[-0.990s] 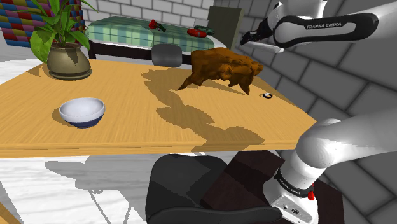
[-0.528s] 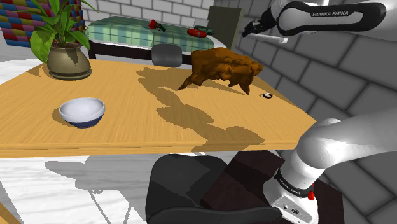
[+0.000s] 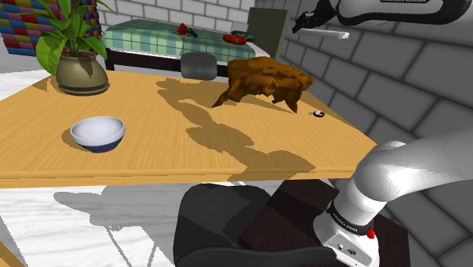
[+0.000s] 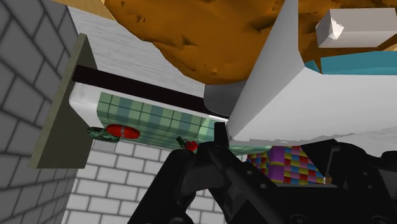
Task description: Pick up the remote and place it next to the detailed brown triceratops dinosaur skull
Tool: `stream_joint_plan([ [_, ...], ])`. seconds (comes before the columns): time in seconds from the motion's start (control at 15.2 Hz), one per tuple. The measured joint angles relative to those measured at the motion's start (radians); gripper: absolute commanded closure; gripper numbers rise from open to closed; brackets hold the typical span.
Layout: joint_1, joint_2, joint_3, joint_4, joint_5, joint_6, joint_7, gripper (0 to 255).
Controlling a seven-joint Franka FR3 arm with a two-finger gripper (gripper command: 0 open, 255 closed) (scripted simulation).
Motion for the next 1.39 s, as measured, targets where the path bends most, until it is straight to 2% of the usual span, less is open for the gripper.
stream_joint_plan([
  [0.33, 0.004, 0.022, 0.027, 0.056, 0.004, -0.039, 0.021, 255],
  [0.92, -0.014, 0.195, 0.213, 0.182, -0.049, -0.034, 0.236, 255],
  [1.39, -0.025, 0.367, 0.356, 0.364, -0.130, -0.086, 0.408, 255],
])
